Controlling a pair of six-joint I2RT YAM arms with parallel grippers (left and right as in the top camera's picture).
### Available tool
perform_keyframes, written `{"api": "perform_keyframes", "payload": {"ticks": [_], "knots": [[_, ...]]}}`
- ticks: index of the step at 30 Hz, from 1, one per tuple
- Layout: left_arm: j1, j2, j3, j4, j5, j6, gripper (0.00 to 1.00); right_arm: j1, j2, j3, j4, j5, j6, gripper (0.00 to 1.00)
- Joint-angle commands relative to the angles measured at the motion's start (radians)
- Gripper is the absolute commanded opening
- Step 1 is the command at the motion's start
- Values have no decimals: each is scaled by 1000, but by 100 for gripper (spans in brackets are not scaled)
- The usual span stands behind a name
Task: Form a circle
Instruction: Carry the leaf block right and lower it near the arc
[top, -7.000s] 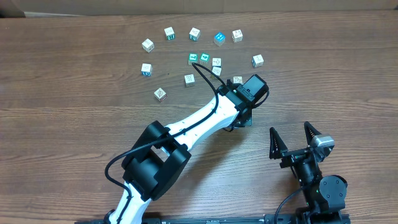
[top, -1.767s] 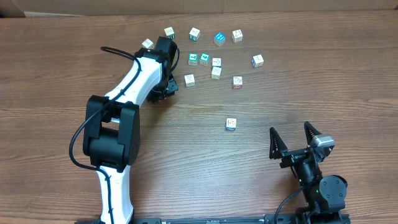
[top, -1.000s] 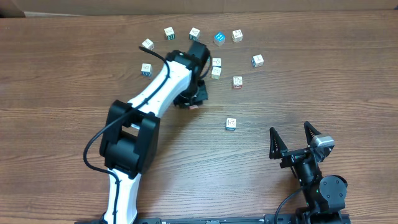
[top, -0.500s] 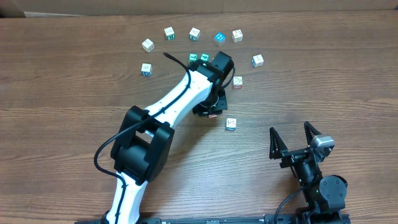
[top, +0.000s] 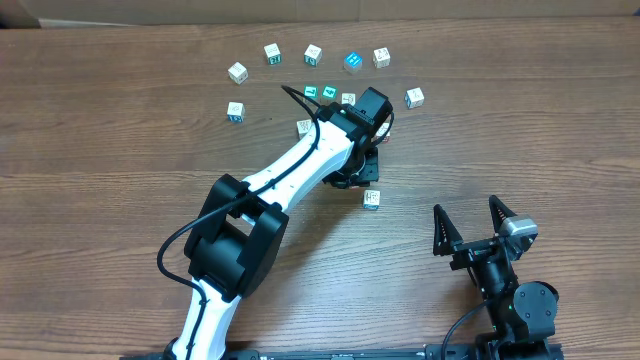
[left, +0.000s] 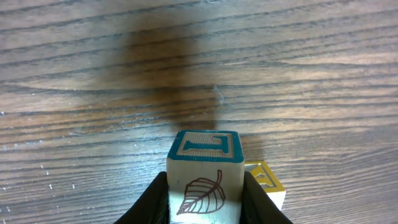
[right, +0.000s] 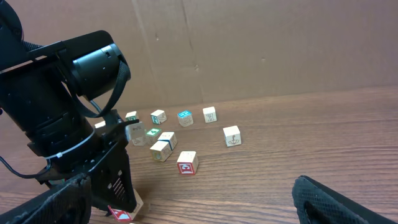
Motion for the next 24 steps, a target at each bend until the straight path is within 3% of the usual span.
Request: {"api": "perform_keyframes", "payload": {"ticks": [1,24], "knots": [[-8,7,16,2,-17,54,23,-2,-10,-10,3,2,2,100],[-23,10,-3,40,-53,45,25,-2,-10,-10,3,2,2,100]]}}
